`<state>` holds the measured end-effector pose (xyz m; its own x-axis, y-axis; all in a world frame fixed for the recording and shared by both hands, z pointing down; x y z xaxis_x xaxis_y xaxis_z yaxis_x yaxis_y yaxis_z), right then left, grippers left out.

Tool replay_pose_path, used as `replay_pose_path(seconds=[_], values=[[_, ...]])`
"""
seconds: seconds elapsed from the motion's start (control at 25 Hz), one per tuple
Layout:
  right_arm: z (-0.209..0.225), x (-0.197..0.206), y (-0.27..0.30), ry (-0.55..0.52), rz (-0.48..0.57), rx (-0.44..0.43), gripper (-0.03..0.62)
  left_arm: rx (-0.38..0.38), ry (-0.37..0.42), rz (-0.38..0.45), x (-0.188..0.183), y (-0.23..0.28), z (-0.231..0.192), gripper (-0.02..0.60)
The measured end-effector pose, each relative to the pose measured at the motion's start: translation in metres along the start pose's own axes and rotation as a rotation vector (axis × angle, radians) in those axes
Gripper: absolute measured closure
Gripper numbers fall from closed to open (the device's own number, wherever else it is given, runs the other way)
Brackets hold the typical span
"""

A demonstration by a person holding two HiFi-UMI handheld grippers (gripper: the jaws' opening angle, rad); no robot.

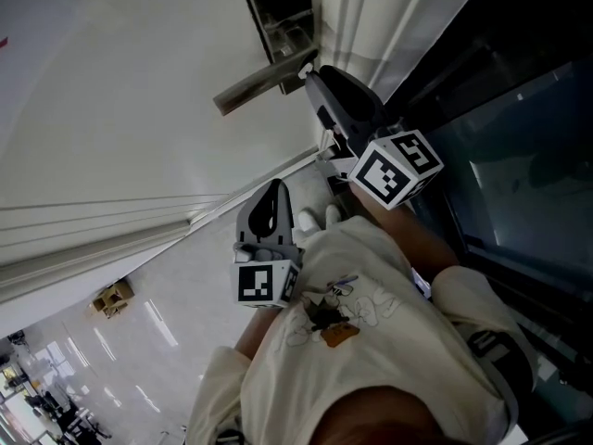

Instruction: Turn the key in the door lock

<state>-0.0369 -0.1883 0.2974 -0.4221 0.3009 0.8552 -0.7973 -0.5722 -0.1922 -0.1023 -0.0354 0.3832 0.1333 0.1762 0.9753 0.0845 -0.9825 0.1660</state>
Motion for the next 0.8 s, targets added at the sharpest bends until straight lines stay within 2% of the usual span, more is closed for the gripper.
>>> replay_pose_path(seconds=[0.4, 0.8], values=[[-0.020, 0.005, -0.025, -0.140, -0.036, 0.001, 0.538, 0.015, 0.018, 0.007, -0.003, 0.005, 0.004, 0.575], [-0.030, 0.015, -0.052, -0.131, -0.081, -0.005, 0.566, 0.019, 0.005, 0.023, -0.014, -0.005, 0.027, 0.575]])
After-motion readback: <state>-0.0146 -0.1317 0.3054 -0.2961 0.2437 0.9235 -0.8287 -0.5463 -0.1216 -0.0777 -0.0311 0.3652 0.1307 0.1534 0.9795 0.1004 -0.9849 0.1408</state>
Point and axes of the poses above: the fingertips, and each gripper's own axes: y forward along the fingers, z to its right, x out of its underside, the point moved 1 cm from there along -y, backward along the fingers, and after that the axes turned 7 degrees about -x, right-handed, at the moved point
